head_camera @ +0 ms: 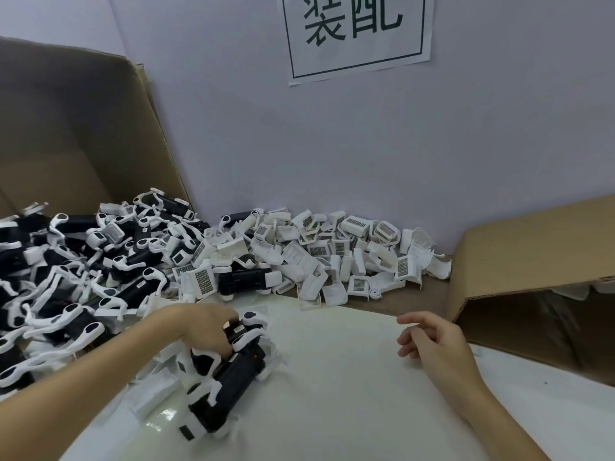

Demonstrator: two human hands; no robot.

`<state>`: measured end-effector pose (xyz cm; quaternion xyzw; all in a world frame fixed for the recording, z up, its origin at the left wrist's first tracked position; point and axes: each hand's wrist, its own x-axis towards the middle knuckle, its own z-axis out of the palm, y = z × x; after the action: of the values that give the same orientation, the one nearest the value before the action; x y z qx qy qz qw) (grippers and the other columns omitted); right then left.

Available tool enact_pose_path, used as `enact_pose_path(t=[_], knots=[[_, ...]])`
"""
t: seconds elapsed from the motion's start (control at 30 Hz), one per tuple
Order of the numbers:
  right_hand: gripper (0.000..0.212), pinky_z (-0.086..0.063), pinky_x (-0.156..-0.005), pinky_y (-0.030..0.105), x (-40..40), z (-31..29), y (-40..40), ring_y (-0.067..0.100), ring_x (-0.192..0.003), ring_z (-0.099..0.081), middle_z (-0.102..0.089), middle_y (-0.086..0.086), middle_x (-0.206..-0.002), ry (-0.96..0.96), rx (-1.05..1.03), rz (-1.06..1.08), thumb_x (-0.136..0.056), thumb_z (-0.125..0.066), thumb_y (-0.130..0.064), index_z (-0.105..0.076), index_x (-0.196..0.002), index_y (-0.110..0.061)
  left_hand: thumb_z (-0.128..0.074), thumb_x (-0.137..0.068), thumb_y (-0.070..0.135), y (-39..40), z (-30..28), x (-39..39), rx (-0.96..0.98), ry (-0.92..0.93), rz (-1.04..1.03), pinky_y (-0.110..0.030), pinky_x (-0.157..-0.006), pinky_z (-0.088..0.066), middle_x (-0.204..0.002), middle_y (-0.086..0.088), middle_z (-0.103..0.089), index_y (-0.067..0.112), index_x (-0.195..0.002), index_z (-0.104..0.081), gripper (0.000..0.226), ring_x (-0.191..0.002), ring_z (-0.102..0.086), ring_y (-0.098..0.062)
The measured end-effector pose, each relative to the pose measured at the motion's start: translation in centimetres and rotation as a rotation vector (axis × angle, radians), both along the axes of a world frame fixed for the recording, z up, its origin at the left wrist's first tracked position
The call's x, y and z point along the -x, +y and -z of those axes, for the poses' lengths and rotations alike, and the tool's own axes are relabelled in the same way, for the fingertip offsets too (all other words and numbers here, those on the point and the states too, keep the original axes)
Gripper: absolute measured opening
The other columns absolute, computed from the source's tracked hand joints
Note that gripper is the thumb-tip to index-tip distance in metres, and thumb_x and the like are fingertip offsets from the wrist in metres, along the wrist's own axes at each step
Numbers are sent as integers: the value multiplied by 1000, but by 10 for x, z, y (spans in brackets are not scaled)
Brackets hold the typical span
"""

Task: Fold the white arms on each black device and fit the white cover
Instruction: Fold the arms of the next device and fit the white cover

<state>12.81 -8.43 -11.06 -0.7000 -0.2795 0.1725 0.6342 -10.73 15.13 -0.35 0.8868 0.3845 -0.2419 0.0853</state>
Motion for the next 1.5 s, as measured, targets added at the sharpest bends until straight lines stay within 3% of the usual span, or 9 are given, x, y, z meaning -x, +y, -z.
enact_pose_path(t=[0.17,0.33,0.5,0.6,0.73,0.9,1.1,1.33,1.5], knots=[[34,-50,-56,22,2,-1,0,16,-59,-67,-69,10,-72,-16,10,-17,-94,-45,8,-72,-94,-13,-62,-90,19,-7,-37,-12,-226,-193,24,-34,-70,-59,-98,4,-61,22,-116,-55,27,-81,-65,-14],[17,-51,-65,24,8,-5,-3,14,-83,-70,-73,-3,-90,-52,-94,-77,-93,-61,-14,-71,-104,-22,-62,-84,8,-44,-41,-53,-671,-683,267,-32,-85,-30,-96,15,-58,31,-105,-56,31,-99,-55,-15],[92,-44,-95,25,26,-1,2,-9,-129,-45,-49,-27,-141,-138,-113,-214,-69,-68,-66,-35,-148,-34,-61,-80,0,-101,3,-103,-668,-759,471,-39,-106,-12,-120,7,-58,28,-119,-59,49,-124,-43,-19],[72,-48,-97,29,24,1,7,-2,-125,-53,-57,-23,-133,-242,-102,-229,-79,-80,-40,-45,-141,-33,-71,-78,8,-124,31,-119,-637,-750,601,-46,-115,-3,-123,5,-56,28,-122,-60,50,-130,-40,-17],[48,-55,-88,22,14,6,9,0,-104,-66,-70,-20,-108,-277,-139,-117,-78,-83,-14,-63,-117,-33,-80,-61,4,-133,52,-128,-751,-947,571,-54,-111,-26,-133,-3,-58,29,-110,-70,56,-136,-45,-28],[51,-50,-81,16,8,9,11,-2,-101,-63,-67,-23,-106,-273,-162,108,-71,-84,-34,-60,-115,-45,-60,-78,2,-154,72,-133,-158,-1630,-46,-9,-83,-38,-98,14,-53,26,-97,-57,31,-88,-50,-1],[57,-40,-83,1,19,8,14,-11,-109,-53,-52,-35,-115,-476,-107,59,-71,-77,-34,-48,-115,-58,-60,-99,32,-155,88,-141,627,-1566,-348,-13,-70,-50,-87,13,-76,27,-100,-71,13,-84,-70,0],[79,-35,-86,0,23,9,15,-10,-112,-46,-50,-24,-115,-511,18,71,-66,-64,-66,-46,-136,-32,-60,-99,25,-141,83,-135,862,-1680,-512,-28,-71,-53,-89,-4,-78,18,-99,-73,15,-81,-73,-17],[48,-46,-77,16,20,9,14,1,-99,-57,-63,-18,-98,-487,83,62,-70,-76,-52,-56,-112,-38,-62,-98,22,-144,84,-137,784,-1677,-452,-15,-61,-51,-85,-1,-78,19,-98,-74,13,-79,-73,-10]])
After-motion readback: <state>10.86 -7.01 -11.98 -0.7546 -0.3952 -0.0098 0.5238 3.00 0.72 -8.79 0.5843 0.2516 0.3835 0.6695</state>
